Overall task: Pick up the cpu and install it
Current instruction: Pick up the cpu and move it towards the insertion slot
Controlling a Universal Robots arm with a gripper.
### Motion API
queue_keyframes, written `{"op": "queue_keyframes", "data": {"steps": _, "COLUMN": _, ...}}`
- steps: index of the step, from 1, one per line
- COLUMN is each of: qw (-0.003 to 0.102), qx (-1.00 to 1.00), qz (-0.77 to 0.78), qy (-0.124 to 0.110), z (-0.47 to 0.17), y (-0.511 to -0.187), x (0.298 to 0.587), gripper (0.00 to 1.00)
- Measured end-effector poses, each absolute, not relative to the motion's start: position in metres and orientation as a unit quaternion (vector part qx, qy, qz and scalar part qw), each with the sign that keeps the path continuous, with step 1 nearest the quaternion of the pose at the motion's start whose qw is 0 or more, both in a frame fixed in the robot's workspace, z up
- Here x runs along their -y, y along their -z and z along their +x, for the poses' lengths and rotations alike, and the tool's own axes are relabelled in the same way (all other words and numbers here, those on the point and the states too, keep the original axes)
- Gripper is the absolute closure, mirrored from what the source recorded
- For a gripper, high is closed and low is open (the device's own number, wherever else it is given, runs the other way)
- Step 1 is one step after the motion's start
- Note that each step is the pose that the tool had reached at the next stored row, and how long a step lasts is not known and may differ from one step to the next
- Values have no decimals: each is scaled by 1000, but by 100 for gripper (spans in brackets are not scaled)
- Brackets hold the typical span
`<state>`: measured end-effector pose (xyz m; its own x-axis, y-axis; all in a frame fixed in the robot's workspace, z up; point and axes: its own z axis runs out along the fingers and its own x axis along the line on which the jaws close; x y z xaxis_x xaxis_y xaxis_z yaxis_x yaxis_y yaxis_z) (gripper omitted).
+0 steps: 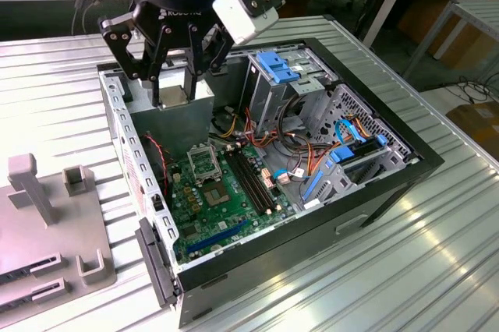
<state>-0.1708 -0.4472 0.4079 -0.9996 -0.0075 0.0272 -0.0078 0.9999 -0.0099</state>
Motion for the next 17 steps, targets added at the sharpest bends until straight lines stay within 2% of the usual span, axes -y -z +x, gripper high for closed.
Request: {"op": "queue_keyframes", "data": {"steps": 17, "qw": 14, "qx": 1000, "qz": 4, "qy": -5, "z": -168, "y": -408, "x": 448, "gripper": 53}}
